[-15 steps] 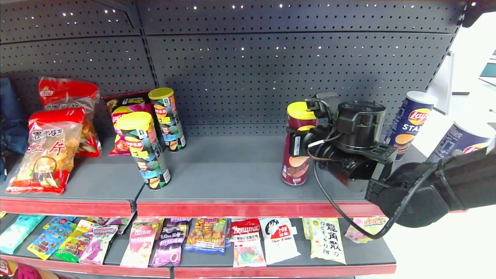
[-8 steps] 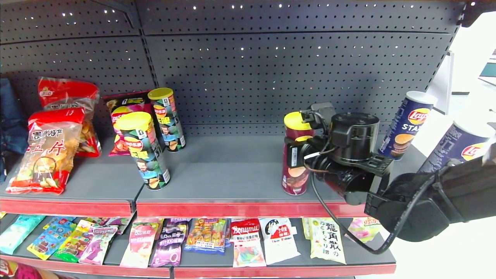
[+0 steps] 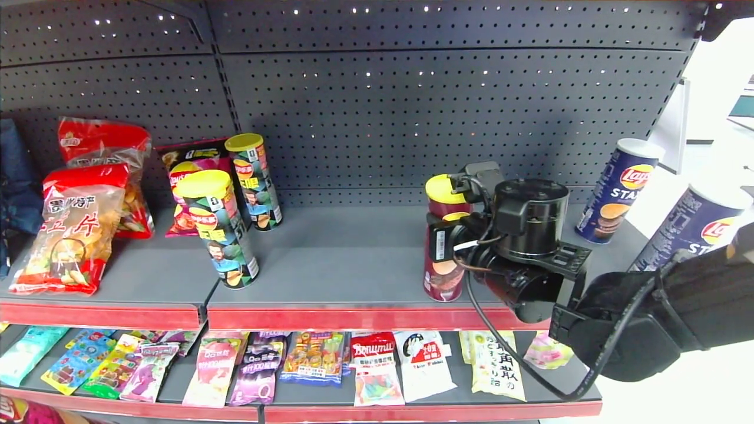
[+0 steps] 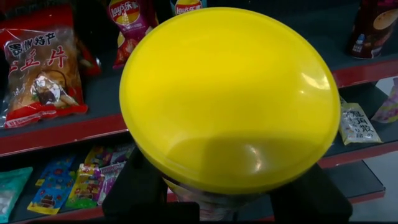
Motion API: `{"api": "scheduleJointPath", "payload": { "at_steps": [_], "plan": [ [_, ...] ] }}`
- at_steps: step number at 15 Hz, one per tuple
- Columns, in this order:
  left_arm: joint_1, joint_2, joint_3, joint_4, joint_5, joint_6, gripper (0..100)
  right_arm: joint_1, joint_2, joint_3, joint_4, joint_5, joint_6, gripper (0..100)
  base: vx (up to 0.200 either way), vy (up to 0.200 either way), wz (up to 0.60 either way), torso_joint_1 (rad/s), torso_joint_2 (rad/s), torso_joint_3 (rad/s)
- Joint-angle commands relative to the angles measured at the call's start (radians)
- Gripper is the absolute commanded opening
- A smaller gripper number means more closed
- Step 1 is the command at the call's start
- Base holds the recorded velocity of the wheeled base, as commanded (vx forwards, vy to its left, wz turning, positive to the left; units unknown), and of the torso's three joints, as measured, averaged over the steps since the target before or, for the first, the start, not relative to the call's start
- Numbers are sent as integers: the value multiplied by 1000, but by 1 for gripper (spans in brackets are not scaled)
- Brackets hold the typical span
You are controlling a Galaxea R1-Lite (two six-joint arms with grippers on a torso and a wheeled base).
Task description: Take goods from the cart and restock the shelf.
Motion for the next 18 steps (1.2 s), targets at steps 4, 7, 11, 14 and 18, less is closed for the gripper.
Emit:
{"api": "scheduleJointPath", "payload": {
  "at_steps": [4, 7, 11, 14, 18],
  "plan": [
    [0, -1, 2, 0, 0, 0, 0, 6, -3, -3, 0, -6, 3, 0, 0, 0, 0, 0, 0, 0],
    [0, -1, 2, 0, 0, 0, 0, 5, 0, -5, -2, -3, 9, 0, 0, 0, 0, 0, 0, 0],
    [0, -1, 0, 0, 0, 0, 0, 5, 5, -3, -2, -8, 12, 0, 0, 0, 0, 0, 0, 0],
    [0, -1, 0, 0, 0, 0, 0, 6, 6, 2, -2, -9, 11, 0, 0, 0, 0, 0, 0, 0],
    [0, -1, -1, 0, 0, 0, 0, 8, 5, 8, -2, -11, 9, 0, 0, 0, 0, 0, 0, 0]
  ]
}}
